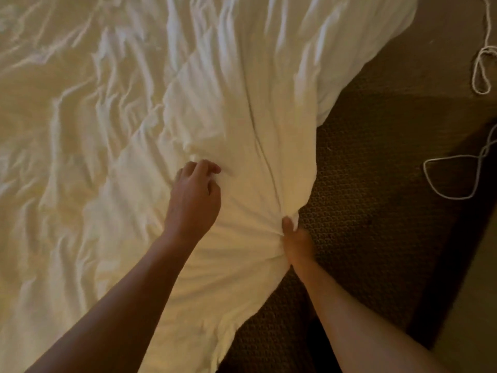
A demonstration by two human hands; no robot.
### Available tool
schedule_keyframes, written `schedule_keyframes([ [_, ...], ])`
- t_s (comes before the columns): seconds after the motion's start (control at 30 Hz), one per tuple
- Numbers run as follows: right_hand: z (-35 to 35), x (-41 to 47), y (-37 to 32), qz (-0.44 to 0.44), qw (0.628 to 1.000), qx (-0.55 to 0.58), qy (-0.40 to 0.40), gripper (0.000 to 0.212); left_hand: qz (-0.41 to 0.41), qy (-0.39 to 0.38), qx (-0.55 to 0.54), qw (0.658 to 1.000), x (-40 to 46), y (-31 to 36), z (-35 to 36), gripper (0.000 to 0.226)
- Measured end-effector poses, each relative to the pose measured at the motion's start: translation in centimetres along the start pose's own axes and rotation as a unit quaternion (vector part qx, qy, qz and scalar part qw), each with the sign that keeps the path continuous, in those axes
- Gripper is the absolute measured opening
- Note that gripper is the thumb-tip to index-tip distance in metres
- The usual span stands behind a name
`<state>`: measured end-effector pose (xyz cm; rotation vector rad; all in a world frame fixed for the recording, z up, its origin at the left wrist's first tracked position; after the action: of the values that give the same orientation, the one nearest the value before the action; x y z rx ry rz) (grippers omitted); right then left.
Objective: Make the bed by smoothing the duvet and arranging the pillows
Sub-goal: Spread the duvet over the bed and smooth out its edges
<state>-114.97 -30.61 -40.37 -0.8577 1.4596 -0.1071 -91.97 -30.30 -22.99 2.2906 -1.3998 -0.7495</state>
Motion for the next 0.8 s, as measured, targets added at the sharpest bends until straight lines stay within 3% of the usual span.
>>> schedule_keyframes([
  [0.1, -0.3, 0.7, -0.4, -0.02, 0.999, -0.01, -0.043, 0.043, -0.008, -0.002, 0.021, 1.0, 2.1, 1.0, 0.4, 0.03],
  [0.23, -2.3, 2.3, 0.0, 0.046, 0.996, -0.056, -0.044, 0.034, 0.008, -0.006, 0.035, 0.999, 5.0, 3.5, 1.1, 0.036],
  [0.37, -5.7, 4.4, -8.7, -0.066, 0.996, 0.034, 0.047, 0.036, 0.028, 0.002, 0.061, 0.998, 8.5, 6.1, 1.2, 0.039],
  [0.43, -7.4, 6.2, -12.8, -0.086, 0.993, 0.058, 0.052, 0.033, 0.024, -0.007, 0.073, 0.997, 10.5, 7.2, 1.6, 0.043],
  [0.57, -7.7, 9.4, -17.4, -0.028, 0.997, 0.031, -0.071, 0.048, -0.047, -0.037, 0.086, 0.994, 14.2, 8.1, 2.5, 0.037],
  [0.67, -6.0, 9.5, -19.4, -0.015, 0.971, 0.094, -0.218, 0.054, -0.084, -0.068, 0.102, 0.989, 15.7, 8.1, 2.7, 0.033],
  [0.73, -6.0, 9.6, -20.1, -0.022, 0.963, 0.097, -0.25, 0.054, -0.093, -0.085, 0.11, 0.986, 16.2, 8.2, 2.8, 0.033],
  [0.77, -7.0, 9.7, -20.4, -0.038, 0.972, 0.094, -0.214, 0.045, -0.101, -0.092, 0.108, 0.985, 16.3, 8.4, 2.9, 0.033],
  [0.8, -8.8, 10.1, -20.4, -0.05, 0.986, 0.102, -0.123, 0.033, -0.107, -0.098, 0.108, 0.984, 16.3, 8.6, 2.9, 0.032],
])
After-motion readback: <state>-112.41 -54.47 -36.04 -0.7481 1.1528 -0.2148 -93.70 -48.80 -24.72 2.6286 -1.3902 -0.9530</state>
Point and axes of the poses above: each hand's wrist, its own x-axis towards the middle knuckle, its own z-axis out of the palm, y = z × x, the point moved 5 cm from there along x, towards the middle knuckle, and after that the axes turned 12 degrees about -y, right-handed, at the moved point
